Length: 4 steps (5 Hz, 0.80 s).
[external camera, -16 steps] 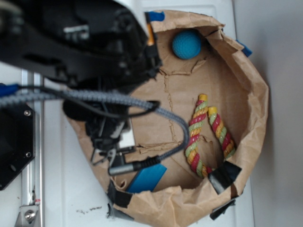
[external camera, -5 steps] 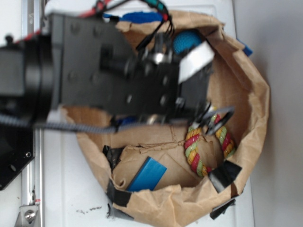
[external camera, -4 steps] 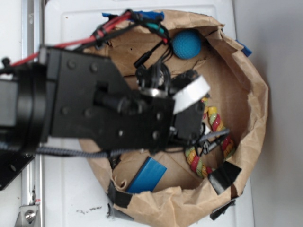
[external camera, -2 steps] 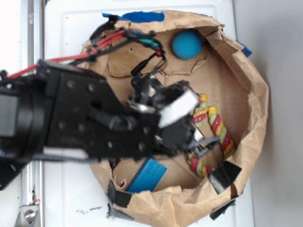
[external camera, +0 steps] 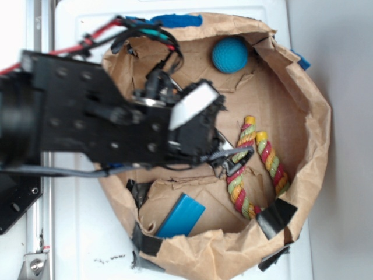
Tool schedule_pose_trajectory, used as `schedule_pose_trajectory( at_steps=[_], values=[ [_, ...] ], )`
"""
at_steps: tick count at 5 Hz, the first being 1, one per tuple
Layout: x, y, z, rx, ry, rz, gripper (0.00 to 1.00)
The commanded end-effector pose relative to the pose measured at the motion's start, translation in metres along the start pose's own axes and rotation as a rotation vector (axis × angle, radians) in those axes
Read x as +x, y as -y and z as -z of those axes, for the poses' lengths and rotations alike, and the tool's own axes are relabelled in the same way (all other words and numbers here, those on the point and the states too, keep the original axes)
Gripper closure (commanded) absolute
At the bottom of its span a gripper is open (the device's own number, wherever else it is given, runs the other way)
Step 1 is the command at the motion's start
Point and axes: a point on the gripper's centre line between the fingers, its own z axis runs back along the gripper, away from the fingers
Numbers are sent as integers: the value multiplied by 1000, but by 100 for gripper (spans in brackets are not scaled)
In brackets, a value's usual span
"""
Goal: Grab the blue ball.
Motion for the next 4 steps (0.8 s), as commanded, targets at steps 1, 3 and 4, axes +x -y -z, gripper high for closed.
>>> schedule_pose_trajectory(
  at_steps=[1,3,4],
  values=[
    [52,-18,12,-45,63,-83,0],
    [79,-20,24,-42,24,-117,0],
    [80,-15,29,-31,33,-109,0]
  ],
)
